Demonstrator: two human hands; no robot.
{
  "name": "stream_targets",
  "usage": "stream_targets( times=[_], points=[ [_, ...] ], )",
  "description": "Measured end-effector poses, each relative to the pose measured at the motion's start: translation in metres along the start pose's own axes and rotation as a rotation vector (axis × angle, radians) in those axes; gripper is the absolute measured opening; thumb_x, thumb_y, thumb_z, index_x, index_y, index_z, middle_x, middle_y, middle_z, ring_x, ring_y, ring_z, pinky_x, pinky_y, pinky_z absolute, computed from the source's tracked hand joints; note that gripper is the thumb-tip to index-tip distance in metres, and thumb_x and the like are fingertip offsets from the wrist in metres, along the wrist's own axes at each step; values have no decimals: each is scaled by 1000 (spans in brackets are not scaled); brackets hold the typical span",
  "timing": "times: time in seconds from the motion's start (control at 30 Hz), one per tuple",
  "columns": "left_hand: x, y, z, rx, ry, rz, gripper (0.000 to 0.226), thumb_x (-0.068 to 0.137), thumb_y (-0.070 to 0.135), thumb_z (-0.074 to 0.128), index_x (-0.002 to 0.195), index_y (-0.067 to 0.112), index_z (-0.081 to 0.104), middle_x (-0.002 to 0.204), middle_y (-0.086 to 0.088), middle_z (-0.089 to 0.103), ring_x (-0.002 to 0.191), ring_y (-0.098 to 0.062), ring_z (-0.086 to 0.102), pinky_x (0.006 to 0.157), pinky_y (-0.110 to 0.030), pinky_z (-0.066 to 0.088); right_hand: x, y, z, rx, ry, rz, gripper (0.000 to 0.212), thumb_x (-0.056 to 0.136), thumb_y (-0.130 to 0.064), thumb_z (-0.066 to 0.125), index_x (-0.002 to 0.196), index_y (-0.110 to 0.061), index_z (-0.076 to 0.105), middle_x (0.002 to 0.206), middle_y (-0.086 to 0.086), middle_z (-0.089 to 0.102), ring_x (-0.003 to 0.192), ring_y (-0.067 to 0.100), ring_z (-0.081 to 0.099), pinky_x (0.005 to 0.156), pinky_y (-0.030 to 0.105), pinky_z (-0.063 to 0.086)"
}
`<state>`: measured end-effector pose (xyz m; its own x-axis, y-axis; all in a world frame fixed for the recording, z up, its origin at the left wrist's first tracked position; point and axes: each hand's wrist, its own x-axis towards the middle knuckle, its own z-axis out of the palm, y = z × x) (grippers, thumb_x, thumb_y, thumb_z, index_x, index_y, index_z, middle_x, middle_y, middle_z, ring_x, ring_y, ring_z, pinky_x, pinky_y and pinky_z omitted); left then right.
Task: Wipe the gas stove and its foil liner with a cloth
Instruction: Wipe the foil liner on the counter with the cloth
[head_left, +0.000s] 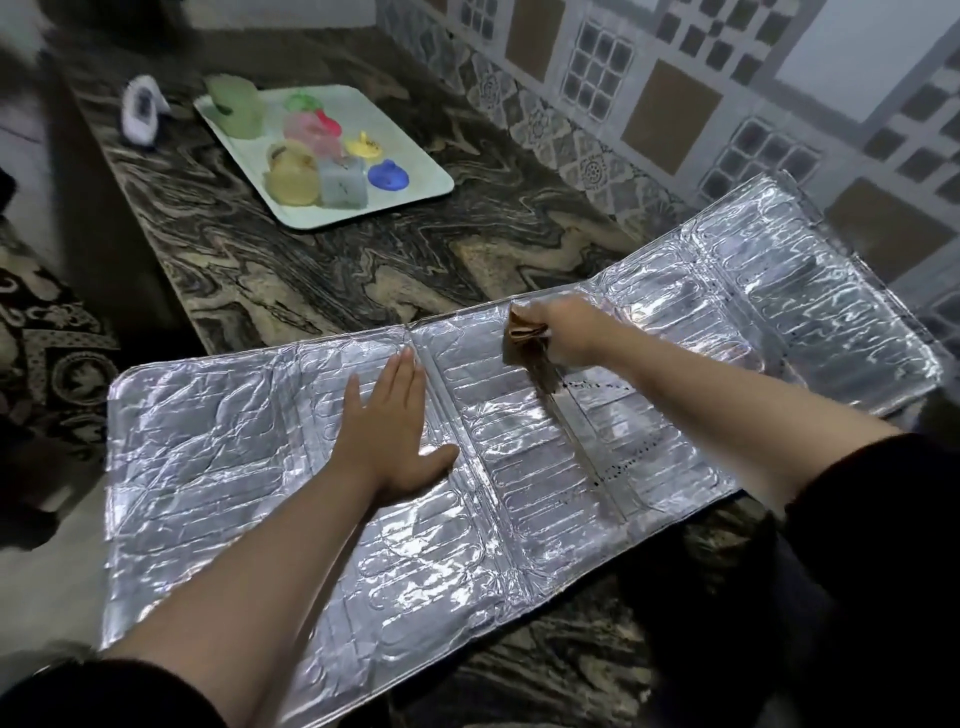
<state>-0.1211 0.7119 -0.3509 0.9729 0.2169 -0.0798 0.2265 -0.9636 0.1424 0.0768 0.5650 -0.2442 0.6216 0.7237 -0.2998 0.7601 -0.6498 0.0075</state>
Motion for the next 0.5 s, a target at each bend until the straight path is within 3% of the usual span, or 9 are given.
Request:
stream_targets(
  times=[0.1,0.2,0.4,0.5],
  points=[
    [0,-2,5,-51,57,25,103,70,85,8,152,27,-14,158,-9,-18,148,-23,-11,115,-60,-5,13,-7,25,-88,-122,-4,79,83,1,52,152,-11,14,154,16,24,133,36,37,105,38,37],
    [0,-1,6,-51,66,32,97,72,86,10,152,35,-9,160,-10,-14,148,-24,-11,114,-60,-4,7,-3,37,-135,-135,-38,89,83,-1,53,153,-14,-1,160,12,3,141,35,24,110,42,33],
    [0,1,2,-34,51,17,101,68,86,6,152,34,-9,160,-9,-15,148,-22,-12,115,-59,-3,-60,11,37,-104,-369,-62,91,86,-8,58,152,-27,-1,160,9,8,130,32,41,105,35,38],
    [0,1,3,-65,66,18,102,67,87,8,153,33,-4,161,-9,-11,149,-23,-10,114,-60,-2,-97,12,32,-245,-577,-120,88,88,-9,55,153,-23,-3,161,10,4,126,32,45,99,31,37]
  ],
)
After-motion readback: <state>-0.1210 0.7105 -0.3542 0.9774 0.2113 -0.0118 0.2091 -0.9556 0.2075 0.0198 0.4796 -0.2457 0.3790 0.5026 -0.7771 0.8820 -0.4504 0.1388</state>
